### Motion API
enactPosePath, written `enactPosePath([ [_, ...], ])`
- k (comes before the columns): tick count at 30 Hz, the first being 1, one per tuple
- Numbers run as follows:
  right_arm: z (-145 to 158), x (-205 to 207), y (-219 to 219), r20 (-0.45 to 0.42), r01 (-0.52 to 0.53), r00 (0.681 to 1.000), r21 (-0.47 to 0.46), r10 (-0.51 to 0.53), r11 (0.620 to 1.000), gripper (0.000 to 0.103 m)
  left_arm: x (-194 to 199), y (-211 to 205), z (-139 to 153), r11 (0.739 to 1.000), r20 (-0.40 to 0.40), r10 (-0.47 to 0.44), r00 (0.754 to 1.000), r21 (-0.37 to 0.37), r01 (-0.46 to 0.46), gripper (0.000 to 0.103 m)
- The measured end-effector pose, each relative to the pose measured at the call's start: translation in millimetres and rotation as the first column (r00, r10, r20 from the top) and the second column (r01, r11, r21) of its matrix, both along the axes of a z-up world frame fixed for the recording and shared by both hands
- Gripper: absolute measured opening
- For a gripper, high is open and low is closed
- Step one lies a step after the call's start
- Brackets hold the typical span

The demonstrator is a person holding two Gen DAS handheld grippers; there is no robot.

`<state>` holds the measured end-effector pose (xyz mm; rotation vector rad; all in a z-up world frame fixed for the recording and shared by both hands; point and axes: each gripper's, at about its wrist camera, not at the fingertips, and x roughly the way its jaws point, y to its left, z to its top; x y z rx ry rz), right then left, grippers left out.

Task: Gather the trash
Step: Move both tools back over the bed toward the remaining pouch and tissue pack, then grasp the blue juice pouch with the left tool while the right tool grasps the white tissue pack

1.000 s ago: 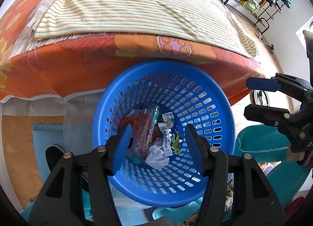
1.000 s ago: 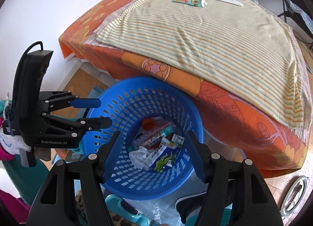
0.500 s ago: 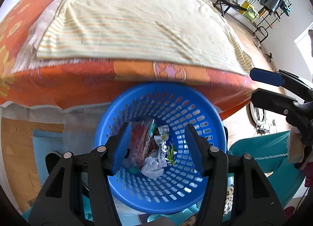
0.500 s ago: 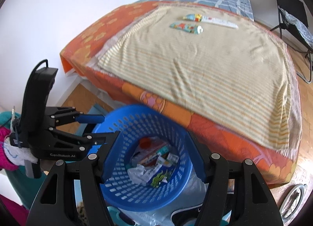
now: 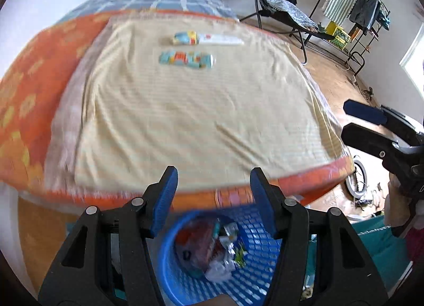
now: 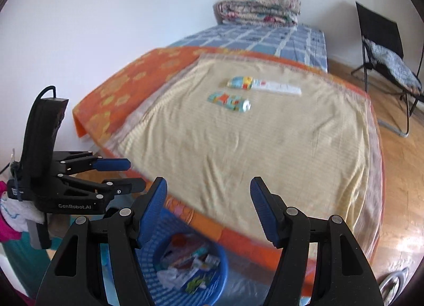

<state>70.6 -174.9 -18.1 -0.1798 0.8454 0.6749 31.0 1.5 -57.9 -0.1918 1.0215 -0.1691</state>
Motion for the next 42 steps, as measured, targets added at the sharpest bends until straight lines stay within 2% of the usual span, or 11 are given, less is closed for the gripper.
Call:
enactPosePath([
  [6, 14, 47, -3, 0.058, -0.013, 0.998, 0.041, 0.010, 0.999, 0.065, 41, 1, 4, 1.000, 0.024, 0.008, 1.000, -0.005, -0.008, 0.058],
  [11, 16, 106, -9, 0.014, 0.035, 0.999, 0.093, -0.036, 0.995, 0.065, 77, 8, 3, 0.999, 0.022, 0.036, 0.999, -0.029, -0.035, 0.058],
  [17, 6, 171, -5, -0.027, 0.055, 0.998, 0.096, -0.053, 0.994, 0.065, 125, 16, -10, 0.996, 0.004, 0.070, 0.998, -0.063, -0.070, 0.058],
  [23, -6, 225, 6, -0.065, 0.038, 0.997, 0.073, -0.033, 0.997, 0.065, 174, 14, -8, 0.999, 0.057, -0.028, 0.998, -0.017, 0.029, 0.058],
  [30, -29, 287, 14, -0.156, 0.094, 0.985, 0.118, -0.075, 0.989, 0.065, 238, 21, -19, 0.990, 0.038, -0.108, 0.993, -0.084, 0.110, 0.058],
  [33, -44, 309, 21, -0.180, 0.111, 0.979, 0.114, -0.090, 0.987, 0.065, 258, 24, -35, 0.981, -0.010, -0.147, 0.989, -0.132, 0.144, 0.058],
  [42, -78, 350, 50, -0.232, 0.120, 0.969, 0.134, -0.087, 0.984, 0.065, 286, 36, -71, 0.977, -0.098, -0.165, 0.981, -0.151, 0.149, 0.058],
])
